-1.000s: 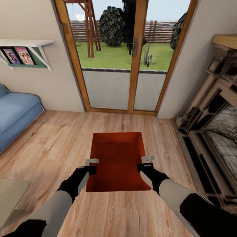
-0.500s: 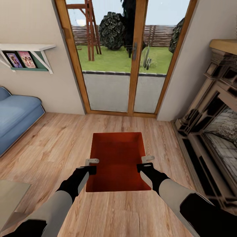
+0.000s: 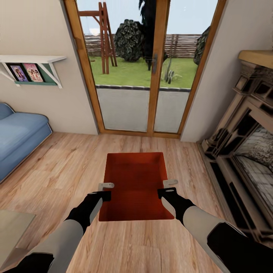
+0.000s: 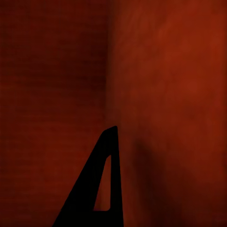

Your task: Move the two storage containers from the living room to the garage. In the garage, place one container on the floor and stack the other container on top of it (either order is fine).

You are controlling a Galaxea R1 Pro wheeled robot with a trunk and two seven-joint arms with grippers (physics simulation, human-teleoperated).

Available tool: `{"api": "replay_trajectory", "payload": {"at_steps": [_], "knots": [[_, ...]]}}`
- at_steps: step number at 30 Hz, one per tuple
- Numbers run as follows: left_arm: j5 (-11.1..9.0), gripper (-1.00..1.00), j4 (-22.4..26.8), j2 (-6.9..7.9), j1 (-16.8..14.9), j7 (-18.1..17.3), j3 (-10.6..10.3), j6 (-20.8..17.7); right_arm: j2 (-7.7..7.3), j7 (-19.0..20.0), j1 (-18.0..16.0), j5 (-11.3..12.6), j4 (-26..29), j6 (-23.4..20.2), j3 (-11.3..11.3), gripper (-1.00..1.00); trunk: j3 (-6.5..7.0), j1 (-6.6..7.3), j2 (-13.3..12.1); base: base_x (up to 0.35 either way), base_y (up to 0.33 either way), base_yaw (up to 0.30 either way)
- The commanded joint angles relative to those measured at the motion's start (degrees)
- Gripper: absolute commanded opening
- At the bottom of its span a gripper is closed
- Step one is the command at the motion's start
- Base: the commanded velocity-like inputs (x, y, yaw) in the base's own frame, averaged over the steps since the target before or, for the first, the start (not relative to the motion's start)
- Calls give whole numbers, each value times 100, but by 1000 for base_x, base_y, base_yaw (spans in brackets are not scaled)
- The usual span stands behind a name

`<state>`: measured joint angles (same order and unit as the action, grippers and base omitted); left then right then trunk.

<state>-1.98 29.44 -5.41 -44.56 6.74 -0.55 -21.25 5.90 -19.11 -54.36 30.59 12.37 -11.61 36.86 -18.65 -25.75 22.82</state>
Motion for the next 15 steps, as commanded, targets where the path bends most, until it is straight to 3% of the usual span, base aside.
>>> {"api": "replay_trajectory", "payload": {"at_steps": [1,15], "knots": [[4,-100,3,5,0,51,46,-37,-102,-174,-6,-167,20,370,-118,-100,-1,-3,10,0,0,0],[4,-100,1,5,0,47,64,-37,-98,-173,-5,-167,20,370,-118,-100,126,-3,10,0,0,0]]}}
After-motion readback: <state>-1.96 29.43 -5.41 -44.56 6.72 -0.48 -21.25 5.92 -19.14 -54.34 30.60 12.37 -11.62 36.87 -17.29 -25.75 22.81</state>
